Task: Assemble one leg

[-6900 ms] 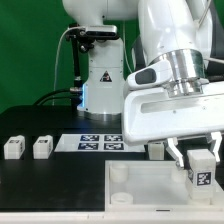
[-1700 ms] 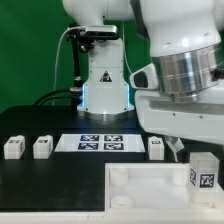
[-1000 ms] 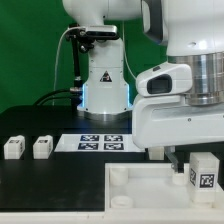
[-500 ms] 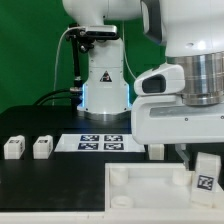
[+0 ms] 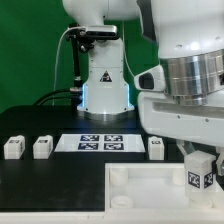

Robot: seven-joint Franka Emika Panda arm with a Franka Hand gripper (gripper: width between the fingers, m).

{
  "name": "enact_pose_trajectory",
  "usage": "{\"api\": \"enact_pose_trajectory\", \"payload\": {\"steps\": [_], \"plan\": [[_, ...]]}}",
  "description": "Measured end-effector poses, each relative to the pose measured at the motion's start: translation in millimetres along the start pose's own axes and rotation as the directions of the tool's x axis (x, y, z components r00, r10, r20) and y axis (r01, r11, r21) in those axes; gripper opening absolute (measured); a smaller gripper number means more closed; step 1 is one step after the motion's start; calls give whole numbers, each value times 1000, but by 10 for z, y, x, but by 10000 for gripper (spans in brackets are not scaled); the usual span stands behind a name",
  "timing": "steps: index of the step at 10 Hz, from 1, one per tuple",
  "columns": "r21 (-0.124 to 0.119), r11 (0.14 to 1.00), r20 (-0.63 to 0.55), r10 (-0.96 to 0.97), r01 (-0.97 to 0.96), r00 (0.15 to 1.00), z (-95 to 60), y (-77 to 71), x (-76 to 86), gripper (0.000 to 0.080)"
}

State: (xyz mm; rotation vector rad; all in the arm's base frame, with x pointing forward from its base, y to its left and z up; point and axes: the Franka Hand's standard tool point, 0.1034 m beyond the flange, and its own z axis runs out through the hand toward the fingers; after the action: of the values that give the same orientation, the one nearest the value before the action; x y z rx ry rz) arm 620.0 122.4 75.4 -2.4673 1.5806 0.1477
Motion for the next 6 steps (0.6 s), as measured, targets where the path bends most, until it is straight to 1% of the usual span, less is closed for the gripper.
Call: {"api": "enact_pose_trajectory", "payload": {"steps": [1, 5, 6], "plan": [[9, 999, 2, 43, -43, 999, 4, -1, 8, 296], [7, 1000, 3, -21, 21, 1000, 12, 6, -3, 296], [2, 995, 2, -104, 104, 995, 14, 13, -4, 479]]}}
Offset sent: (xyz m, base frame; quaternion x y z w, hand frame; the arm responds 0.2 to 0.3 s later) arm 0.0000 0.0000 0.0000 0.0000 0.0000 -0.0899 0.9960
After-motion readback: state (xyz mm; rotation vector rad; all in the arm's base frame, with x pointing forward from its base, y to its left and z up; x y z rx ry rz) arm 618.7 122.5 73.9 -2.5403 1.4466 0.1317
